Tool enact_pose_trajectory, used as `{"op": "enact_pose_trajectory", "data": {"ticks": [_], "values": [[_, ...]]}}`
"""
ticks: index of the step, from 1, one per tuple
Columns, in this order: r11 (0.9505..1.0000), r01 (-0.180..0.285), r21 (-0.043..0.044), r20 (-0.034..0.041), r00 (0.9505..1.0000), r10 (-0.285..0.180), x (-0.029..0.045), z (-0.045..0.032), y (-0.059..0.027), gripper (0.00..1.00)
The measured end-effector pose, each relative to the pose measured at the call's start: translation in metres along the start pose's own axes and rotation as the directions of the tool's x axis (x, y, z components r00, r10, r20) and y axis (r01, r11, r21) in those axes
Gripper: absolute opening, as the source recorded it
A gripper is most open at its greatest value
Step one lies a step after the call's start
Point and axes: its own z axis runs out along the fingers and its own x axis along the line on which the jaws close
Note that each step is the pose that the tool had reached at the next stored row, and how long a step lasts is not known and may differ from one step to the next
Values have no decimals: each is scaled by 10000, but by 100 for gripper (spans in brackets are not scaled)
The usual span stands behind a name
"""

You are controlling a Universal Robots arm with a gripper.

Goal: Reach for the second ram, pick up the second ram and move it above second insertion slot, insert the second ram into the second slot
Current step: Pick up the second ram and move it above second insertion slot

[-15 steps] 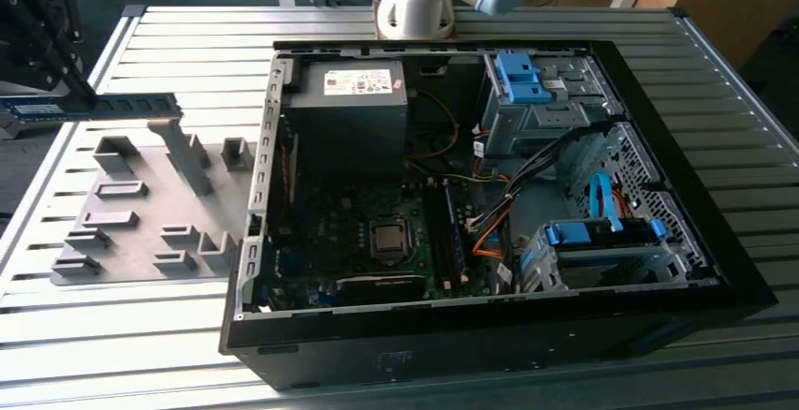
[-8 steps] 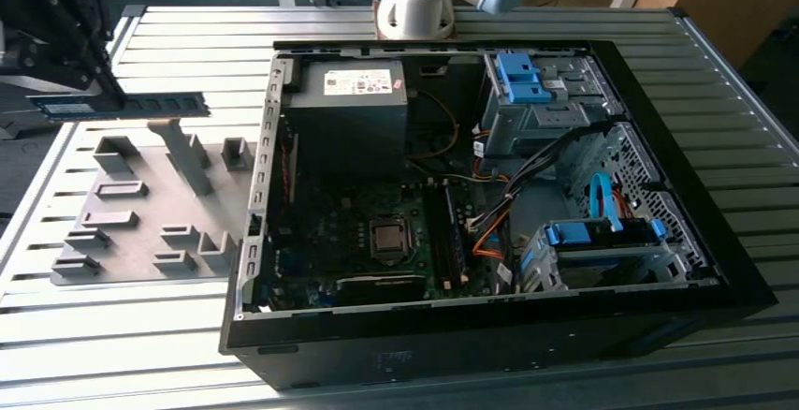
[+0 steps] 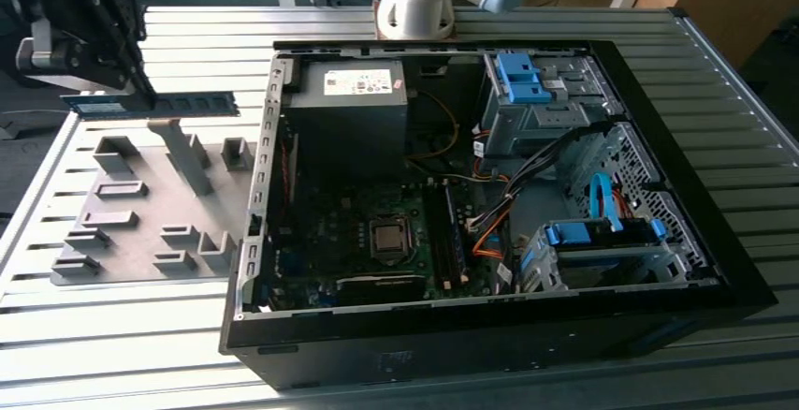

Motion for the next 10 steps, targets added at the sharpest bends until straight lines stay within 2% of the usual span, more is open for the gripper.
{"op": "enact_pose_trajectory", "data": {"ticks": [10], "values": [[10000,-1,0,0,10000,1,-2,4,-173,14]]}}
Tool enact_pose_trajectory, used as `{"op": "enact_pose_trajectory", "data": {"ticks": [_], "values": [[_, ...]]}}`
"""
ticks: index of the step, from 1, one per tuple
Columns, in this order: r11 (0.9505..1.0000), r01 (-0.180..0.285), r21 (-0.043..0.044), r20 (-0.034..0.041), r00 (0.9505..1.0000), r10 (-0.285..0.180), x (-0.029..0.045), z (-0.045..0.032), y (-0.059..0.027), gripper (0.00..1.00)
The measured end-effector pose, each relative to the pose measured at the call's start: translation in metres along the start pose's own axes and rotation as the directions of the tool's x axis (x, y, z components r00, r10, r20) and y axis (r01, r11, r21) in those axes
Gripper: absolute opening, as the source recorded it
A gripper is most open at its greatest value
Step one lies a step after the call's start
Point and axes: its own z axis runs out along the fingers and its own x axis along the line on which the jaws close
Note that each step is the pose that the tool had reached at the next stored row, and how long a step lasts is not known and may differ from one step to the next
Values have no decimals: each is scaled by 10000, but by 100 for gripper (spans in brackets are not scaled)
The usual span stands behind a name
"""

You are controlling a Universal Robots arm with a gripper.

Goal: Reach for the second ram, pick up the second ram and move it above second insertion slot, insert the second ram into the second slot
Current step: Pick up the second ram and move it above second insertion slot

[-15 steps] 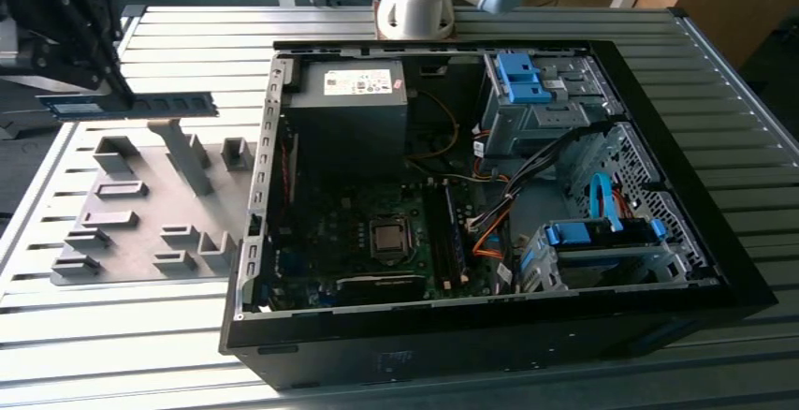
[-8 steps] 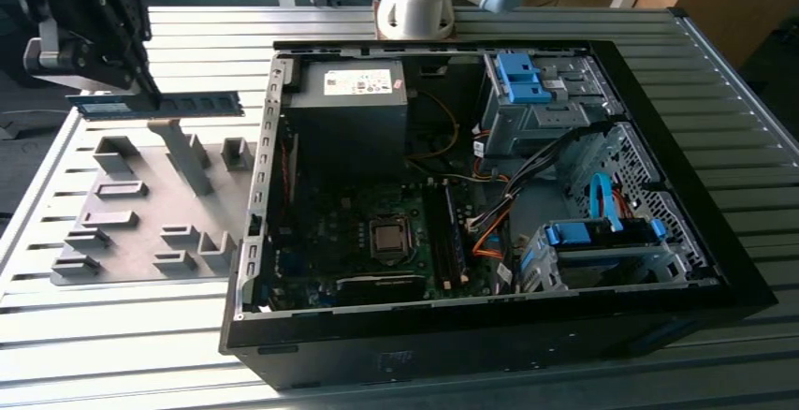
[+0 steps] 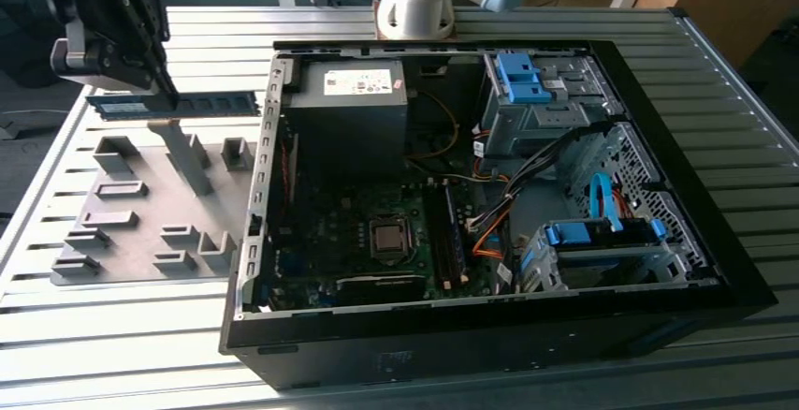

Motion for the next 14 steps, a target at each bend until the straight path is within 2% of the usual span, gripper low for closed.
{"op": "enact_pose_trajectory", "data": {"ticks": [3,14], "values": [[10000,0,1,0,10000,0,0,1,-32,14],[10000,0,0,0,10000,0,0,0,-38,14]]}}
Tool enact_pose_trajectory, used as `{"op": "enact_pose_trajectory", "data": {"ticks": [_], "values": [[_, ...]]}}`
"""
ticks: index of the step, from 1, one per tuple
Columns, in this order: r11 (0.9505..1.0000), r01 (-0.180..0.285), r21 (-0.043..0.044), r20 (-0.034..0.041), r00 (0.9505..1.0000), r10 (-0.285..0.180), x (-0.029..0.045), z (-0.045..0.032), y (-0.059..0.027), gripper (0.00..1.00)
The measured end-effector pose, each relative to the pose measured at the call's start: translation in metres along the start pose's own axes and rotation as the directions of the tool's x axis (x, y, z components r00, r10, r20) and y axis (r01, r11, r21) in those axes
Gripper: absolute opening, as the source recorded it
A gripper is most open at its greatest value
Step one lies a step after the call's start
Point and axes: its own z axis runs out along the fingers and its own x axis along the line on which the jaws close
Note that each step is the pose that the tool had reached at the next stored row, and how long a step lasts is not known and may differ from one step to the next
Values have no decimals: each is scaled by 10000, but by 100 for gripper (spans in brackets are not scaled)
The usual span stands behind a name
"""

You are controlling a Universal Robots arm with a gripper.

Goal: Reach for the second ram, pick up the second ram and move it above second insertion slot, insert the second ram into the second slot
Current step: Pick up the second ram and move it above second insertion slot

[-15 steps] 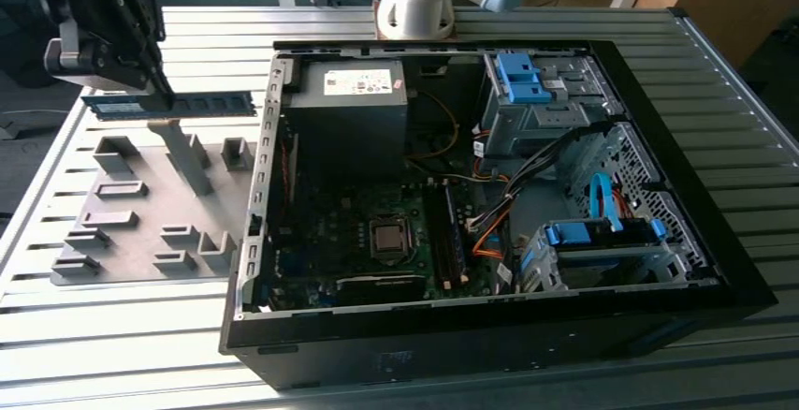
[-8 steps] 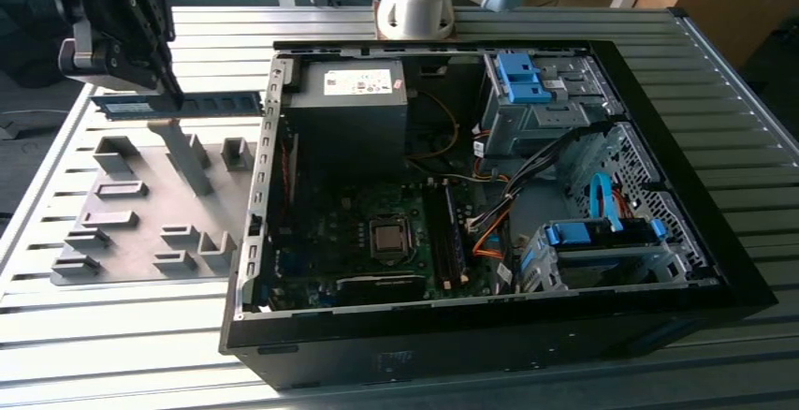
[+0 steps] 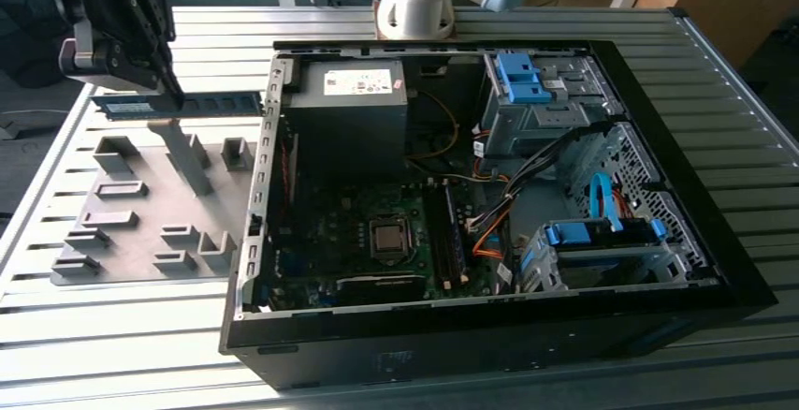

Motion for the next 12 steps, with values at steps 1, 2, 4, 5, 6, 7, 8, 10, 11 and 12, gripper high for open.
{"op": "enact_pose_trajectory", "data": {"ticks": [1,2,4,5,6,7,8,10,11,12], "values": [[10000,0,0,0,10000,0,0,0,-1,14],[10000,0,1,1,10000,0,0,0,-4,14],[10000,1,0,0,10000,-1,0,-1,-20,14],[10000,0,0,0,10000,0,0,0,-31,14],[10000,0,0,0,10000,0,-1,-1,-44,14],[10000,0,0,0,10000,0,-1,-1,-59,14],[10000,0,0,0,10000,0,-1,-1,-76,14],[10000,-1,1,1,10000,1,-2,-2,-116,14],[10000,-1,1,1,10000,1,-2,-2,-138,14],[10000,0,0,0,10000,0,-2,-3,-160,14]]}}
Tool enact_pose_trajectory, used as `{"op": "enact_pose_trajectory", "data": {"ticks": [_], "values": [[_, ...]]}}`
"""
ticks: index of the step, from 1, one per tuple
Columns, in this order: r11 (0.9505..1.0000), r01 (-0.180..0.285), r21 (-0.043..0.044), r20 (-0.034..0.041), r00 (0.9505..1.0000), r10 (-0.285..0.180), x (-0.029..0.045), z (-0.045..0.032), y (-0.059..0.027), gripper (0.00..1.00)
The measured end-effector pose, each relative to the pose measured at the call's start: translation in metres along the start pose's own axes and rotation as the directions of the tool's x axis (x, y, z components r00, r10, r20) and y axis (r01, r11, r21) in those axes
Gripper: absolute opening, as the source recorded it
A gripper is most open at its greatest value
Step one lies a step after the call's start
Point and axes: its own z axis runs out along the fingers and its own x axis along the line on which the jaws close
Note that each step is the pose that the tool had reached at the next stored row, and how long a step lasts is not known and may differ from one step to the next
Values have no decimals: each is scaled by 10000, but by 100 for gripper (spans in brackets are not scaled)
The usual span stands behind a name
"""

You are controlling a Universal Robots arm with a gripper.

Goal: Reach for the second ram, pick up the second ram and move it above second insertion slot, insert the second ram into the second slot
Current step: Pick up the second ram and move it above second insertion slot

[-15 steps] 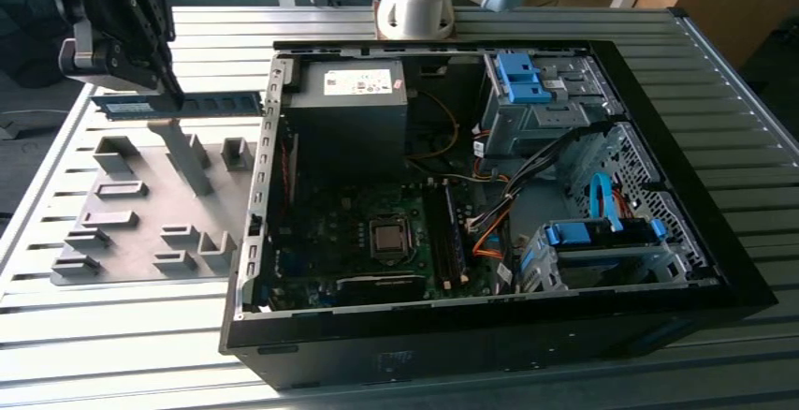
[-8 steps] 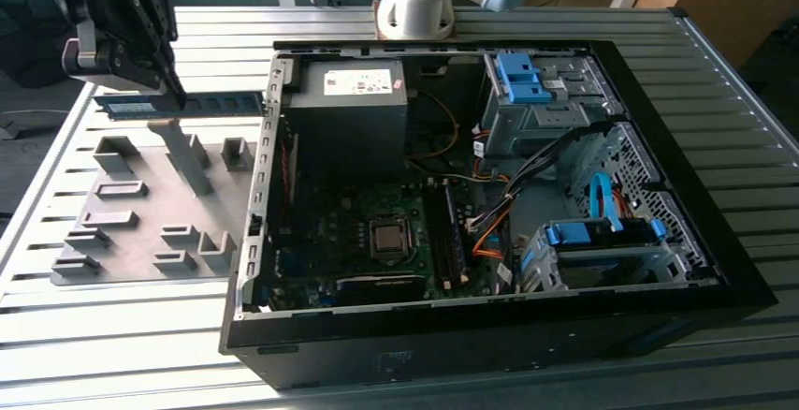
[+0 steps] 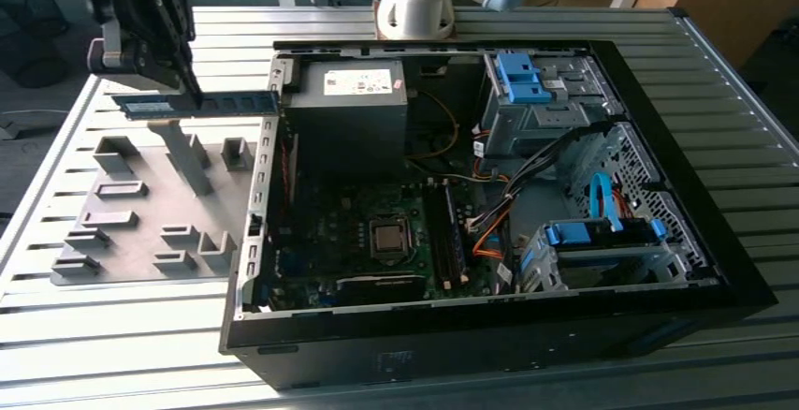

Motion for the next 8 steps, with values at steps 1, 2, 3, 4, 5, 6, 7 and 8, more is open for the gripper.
{"op": "enact_pose_trajectory", "data": {"ticks": [1,2,3,4,5,6,7,8], "values": [[10000,1,0,0,10000,-1,0,0,-22,14],[10000,1,0,0,10000,-1,-1,-1,-45,14],[10000,1,1,1,10000,-1,-1,-1,-70,14],[10000,1,0,0,10000,-1,-1,-2,-93,14],[10000,1,0,0,10000,-1,-1,-2,-115,14],[10000,1,0,0,10000,-1,-1,-2,-134,14],[10000,1,0,0,10000,-1,-2,-3,-150,14],[10000,1,0,0,10000,-1,-2,-3,-157,14]]}}
